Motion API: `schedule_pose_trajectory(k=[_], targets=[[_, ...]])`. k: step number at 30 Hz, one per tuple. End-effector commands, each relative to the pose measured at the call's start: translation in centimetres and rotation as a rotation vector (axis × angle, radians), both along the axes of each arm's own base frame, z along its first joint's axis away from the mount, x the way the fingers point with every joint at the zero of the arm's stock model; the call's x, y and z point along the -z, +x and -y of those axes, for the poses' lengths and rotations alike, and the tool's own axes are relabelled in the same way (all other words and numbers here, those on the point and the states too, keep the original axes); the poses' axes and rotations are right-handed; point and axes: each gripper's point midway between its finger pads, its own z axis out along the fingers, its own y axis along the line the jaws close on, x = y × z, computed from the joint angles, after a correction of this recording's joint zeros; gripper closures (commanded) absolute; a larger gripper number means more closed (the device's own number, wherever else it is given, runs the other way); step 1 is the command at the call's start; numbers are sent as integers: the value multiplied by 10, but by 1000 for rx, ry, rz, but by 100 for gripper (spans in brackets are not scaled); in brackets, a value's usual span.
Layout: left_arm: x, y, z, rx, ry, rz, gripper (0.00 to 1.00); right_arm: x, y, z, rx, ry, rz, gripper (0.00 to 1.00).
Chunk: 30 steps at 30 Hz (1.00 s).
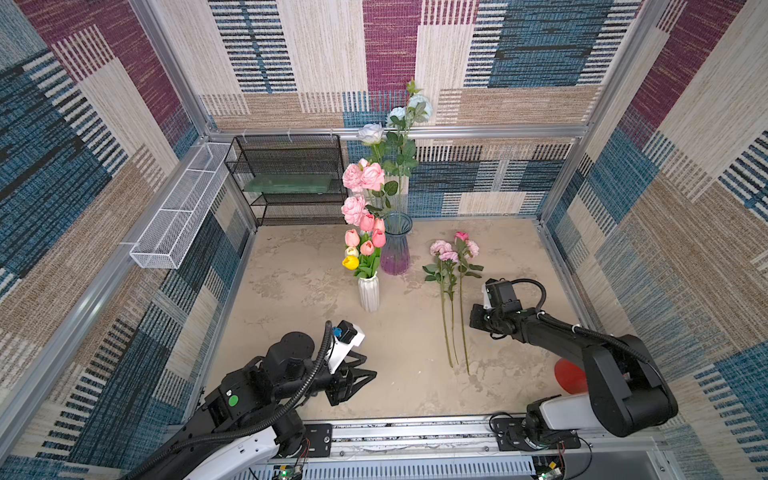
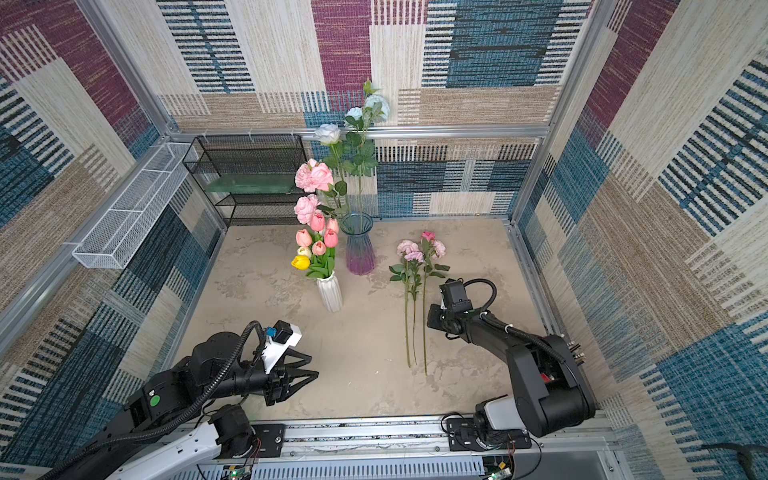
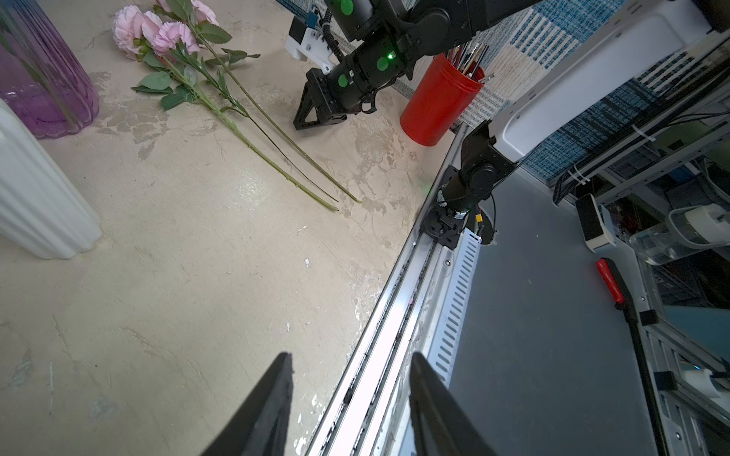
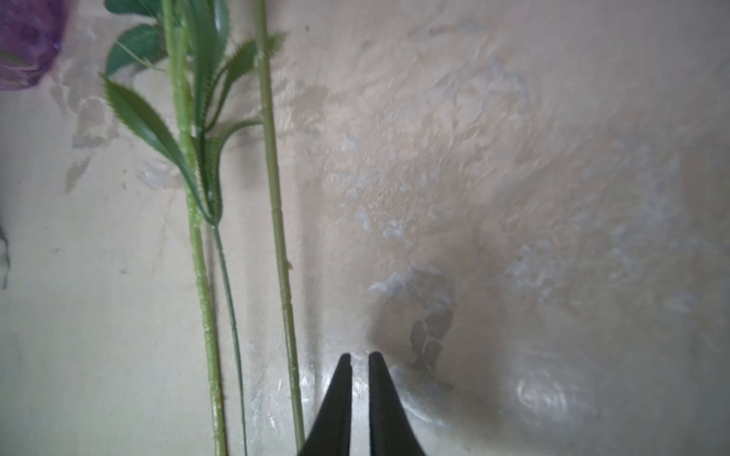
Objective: Pick out pink flowers from the vase
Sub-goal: Place the flower at the center of the board, then pick up the flower from the vase.
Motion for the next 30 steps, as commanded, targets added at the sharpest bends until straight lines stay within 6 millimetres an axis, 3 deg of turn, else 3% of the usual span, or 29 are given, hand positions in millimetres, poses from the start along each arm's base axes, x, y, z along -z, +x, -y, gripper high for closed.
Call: schedule_pose_trajectory(k=[1, 6, 8, 13, 17, 20, 26, 30], targets=[[-5, 1, 2, 15, -13, 35, 50, 1, 3, -18, -39, 37, -7, 88], [-5, 2, 2, 11, -14, 37, 50, -2, 6, -48, -114, 46, -3, 89], [-5, 2, 2, 12, -13, 38, 50, -1, 7, -51, -120, 42, -7, 89], [-4, 3, 2, 6, -10, 39, 50, -9, 11, -21, -33, -21, 17, 87], [-3, 5, 0, -7, -2, 40, 50, -38, 17, 2, 13, -71, 98, 82], [-3, 8, -2, -29, 9, 49, 51, -83, 24, -5, -42, -83, 245, 80], [-6, 18, -14, -111, 17, 89, 51, -194, 21, -71, -309, 22, 674, 79], [-15, 20, -25, -171, 16, 82, 51, -249, 11, -118, -561, 91, 946, 76]])
